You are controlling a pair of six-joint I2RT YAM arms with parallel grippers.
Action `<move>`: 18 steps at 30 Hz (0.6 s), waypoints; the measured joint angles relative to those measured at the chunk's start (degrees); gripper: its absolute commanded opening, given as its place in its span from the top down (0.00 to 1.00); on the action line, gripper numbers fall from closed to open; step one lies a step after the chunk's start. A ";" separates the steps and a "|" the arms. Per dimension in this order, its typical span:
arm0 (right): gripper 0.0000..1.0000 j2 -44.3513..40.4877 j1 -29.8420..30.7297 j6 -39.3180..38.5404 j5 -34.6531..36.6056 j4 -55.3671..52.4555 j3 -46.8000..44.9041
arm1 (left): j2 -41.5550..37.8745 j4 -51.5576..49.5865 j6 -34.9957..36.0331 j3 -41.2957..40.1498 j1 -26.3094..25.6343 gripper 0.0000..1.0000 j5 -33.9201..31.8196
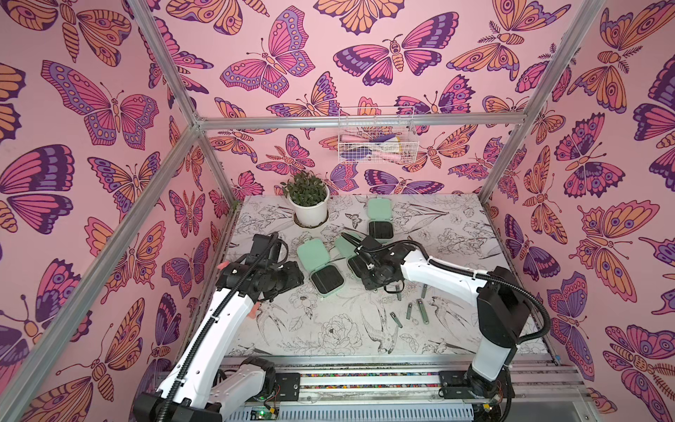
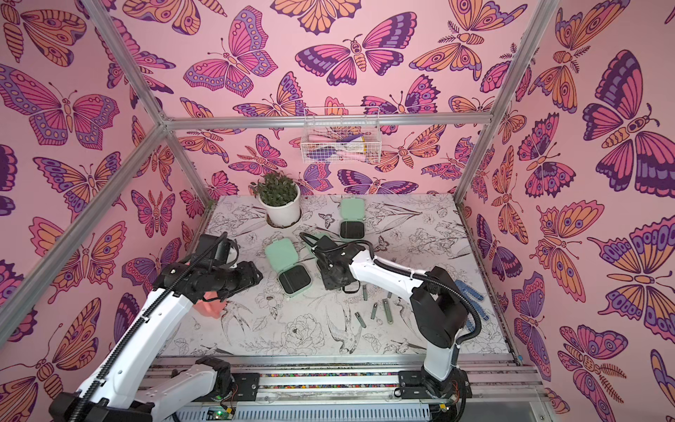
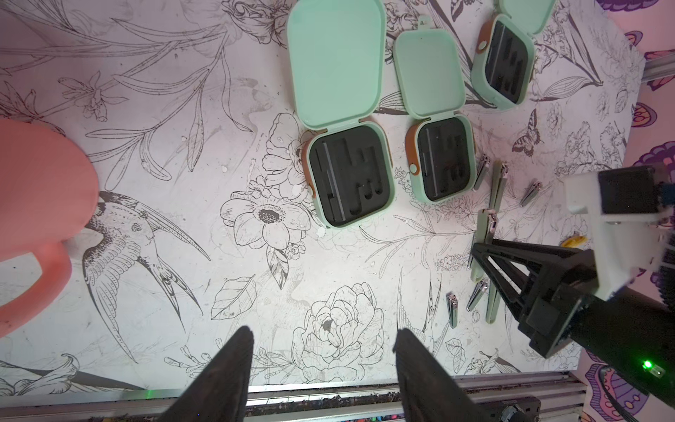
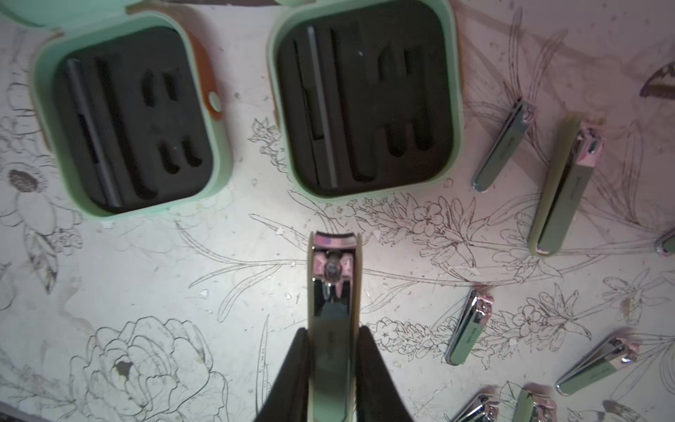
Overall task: Organize nail clipper sets
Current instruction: Pick up the nail clipper from the center of the board, then place the nail clipper in the storage box.
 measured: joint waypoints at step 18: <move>0.95 23.04 5.90 -7.41 -2.08 -4.11 29.44 | -1.09 1.51 -2.56 -9.60 9.05 0.41 3.41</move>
